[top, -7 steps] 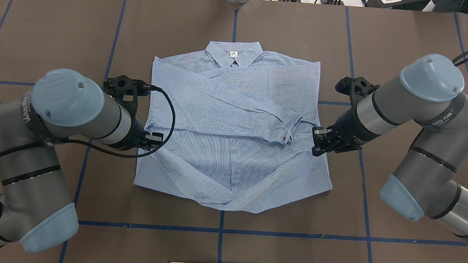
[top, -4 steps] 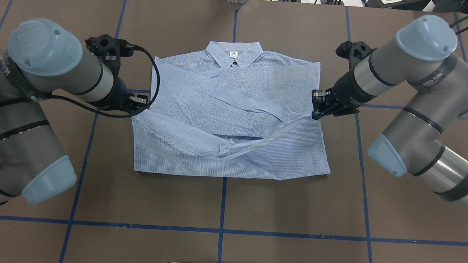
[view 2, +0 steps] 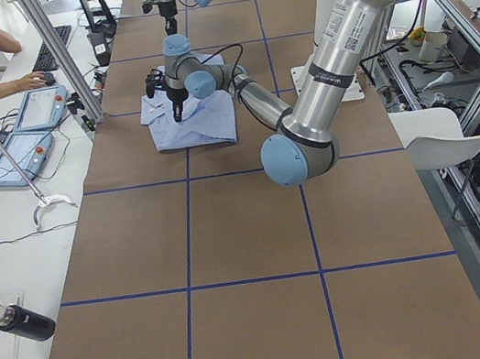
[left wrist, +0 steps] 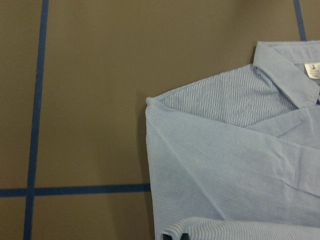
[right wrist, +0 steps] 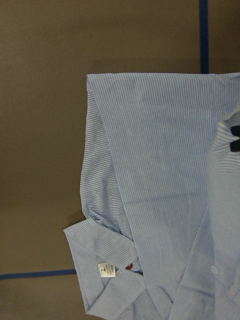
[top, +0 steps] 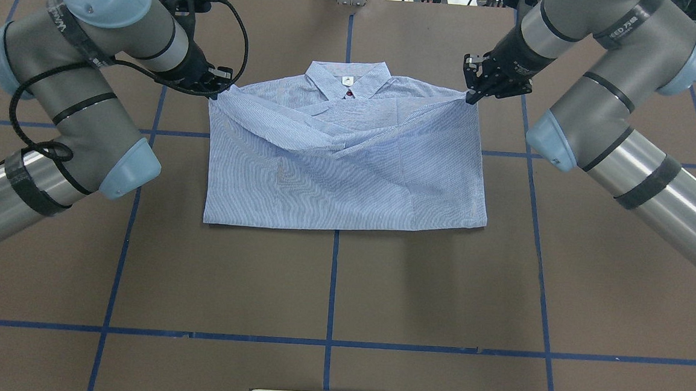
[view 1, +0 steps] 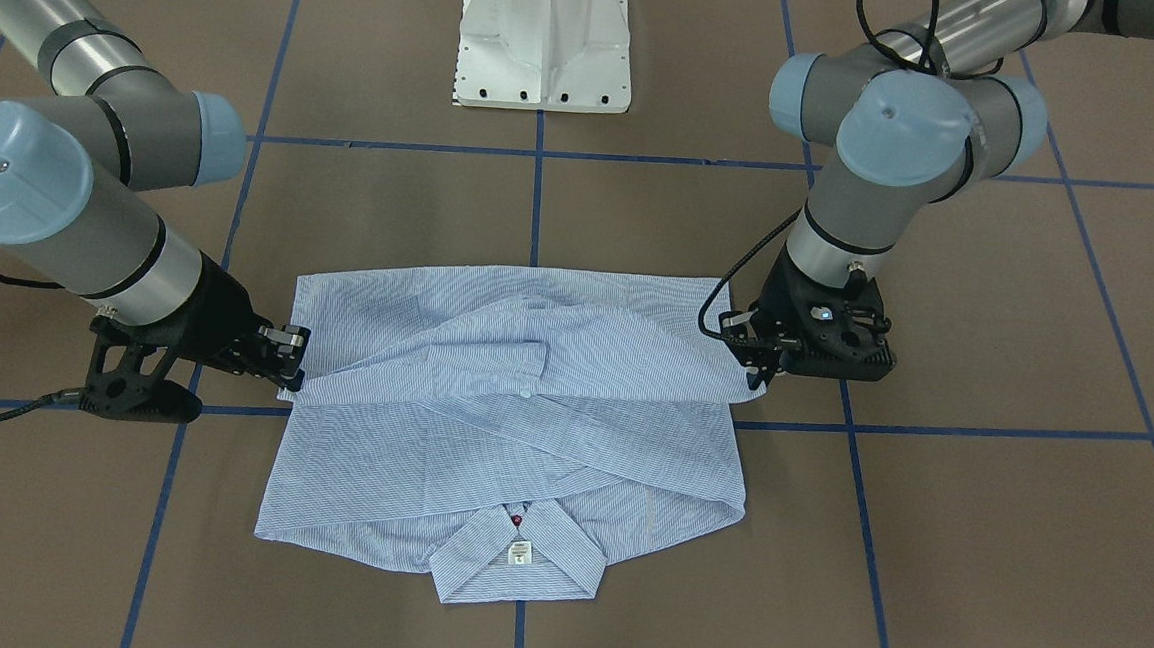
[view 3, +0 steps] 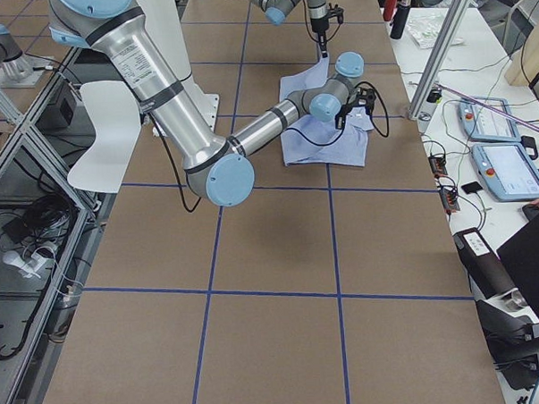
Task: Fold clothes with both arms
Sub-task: 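Lay the hem down at the collar and open both grippers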
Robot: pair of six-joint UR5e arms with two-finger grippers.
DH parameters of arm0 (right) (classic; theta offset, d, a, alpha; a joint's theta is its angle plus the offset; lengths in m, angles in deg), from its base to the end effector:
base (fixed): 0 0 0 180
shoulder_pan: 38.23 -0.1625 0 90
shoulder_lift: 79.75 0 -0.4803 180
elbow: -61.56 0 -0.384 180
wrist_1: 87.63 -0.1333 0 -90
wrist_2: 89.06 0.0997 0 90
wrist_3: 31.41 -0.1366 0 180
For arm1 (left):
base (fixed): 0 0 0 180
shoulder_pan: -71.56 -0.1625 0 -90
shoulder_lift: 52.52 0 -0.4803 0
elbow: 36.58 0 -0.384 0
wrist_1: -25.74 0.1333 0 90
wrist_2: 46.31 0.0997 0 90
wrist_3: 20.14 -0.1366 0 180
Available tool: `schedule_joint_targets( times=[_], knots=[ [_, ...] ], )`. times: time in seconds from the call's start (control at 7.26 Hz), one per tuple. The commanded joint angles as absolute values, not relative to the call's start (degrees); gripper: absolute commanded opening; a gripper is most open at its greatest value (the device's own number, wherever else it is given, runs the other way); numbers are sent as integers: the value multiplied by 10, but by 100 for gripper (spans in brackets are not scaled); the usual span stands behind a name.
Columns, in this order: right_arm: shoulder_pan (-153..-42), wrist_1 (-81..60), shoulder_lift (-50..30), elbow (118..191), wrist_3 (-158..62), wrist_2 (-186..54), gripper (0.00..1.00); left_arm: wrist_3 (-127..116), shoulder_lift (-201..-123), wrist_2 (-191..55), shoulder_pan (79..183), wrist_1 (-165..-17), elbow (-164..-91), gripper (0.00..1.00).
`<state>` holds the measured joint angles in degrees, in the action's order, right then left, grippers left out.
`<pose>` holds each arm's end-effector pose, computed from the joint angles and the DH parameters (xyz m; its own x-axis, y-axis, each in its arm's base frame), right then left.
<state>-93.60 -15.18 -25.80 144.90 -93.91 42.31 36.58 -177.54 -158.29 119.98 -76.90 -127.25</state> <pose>-0.3966 -0.6500 0.3595 0.5026 0.1179 0.8564 -0.1252 0.9901 -0.0629 0.4352 -0.6144 0.3416 0.6477 0.0367 -0.7610 0.1827 0.9622 0.2019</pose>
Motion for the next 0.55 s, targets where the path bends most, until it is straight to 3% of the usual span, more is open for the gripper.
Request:
schedule_joint_targets(
  times=[0.0, 0.41],
  knots=[
    [-944, -152, -286, 1407, -938, 399, 0, 356, -1787, -1583, 1216, -820, -1216, 0],
    [-944, -152, -285, 1394, -938, 392, 0, 353, -1787, -1582, 1216, -842, -1186, 0]
  ],
)
